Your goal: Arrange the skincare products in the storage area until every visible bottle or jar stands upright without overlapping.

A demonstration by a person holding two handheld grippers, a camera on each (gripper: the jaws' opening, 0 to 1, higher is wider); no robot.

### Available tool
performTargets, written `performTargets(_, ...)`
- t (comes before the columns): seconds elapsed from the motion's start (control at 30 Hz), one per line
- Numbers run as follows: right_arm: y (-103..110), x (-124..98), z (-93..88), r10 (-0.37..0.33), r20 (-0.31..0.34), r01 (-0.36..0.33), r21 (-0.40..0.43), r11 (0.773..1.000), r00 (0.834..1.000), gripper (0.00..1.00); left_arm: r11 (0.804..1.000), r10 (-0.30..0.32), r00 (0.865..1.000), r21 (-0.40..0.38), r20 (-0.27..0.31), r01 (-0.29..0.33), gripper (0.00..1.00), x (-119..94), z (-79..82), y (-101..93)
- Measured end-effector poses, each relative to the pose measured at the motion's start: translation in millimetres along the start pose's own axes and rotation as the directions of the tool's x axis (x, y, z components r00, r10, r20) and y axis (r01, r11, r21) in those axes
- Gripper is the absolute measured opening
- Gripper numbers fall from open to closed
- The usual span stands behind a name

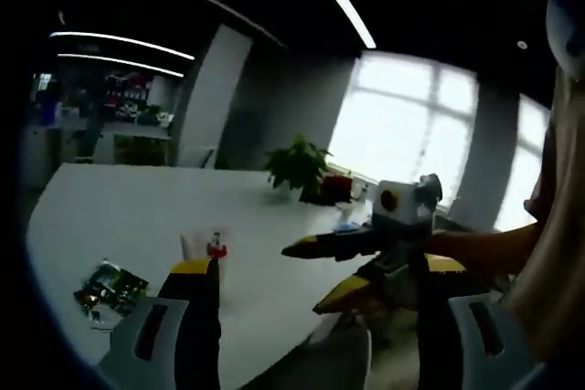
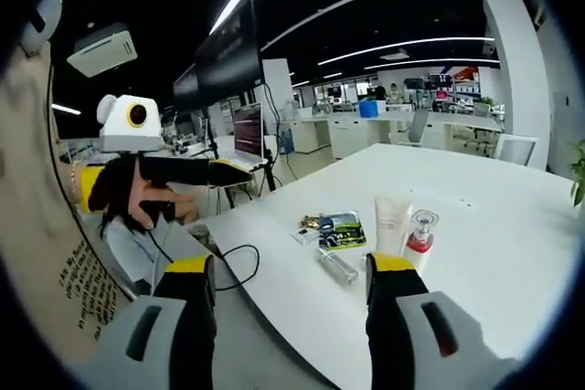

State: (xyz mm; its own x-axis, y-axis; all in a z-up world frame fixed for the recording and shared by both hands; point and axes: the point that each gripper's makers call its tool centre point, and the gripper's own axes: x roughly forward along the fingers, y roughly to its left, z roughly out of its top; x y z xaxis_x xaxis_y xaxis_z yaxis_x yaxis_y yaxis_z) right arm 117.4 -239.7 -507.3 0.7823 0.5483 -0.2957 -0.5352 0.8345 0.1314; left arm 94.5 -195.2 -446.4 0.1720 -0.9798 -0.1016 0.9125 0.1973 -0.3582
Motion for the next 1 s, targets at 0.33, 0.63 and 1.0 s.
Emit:
performTargets(0.33,2,-13,-0.7,0.020,0.016,-0.020,-0.004,1.000,1.000,0.67,1.000,0.007,1.000,-0.014,0.017,-0.007,0.87,-4,-6.2,-38.5)
performTargets(0.63,6,-19,-5.7,0.069,0.015,-0.069,-0.022,0.997,0.997,0.67,0.990,0.137,0.989,0.014,0.052,-0.138,0.86,-13,-3.5,-19.1)
performTargets(1.0,-10,-29,-12.7,0.107,0.026,-0.107,0.006,0.994,0.994,0.67,0.965,0.261,0.962,0.004,0.085,-0.262,0.86,-13,-8.2,0.6)
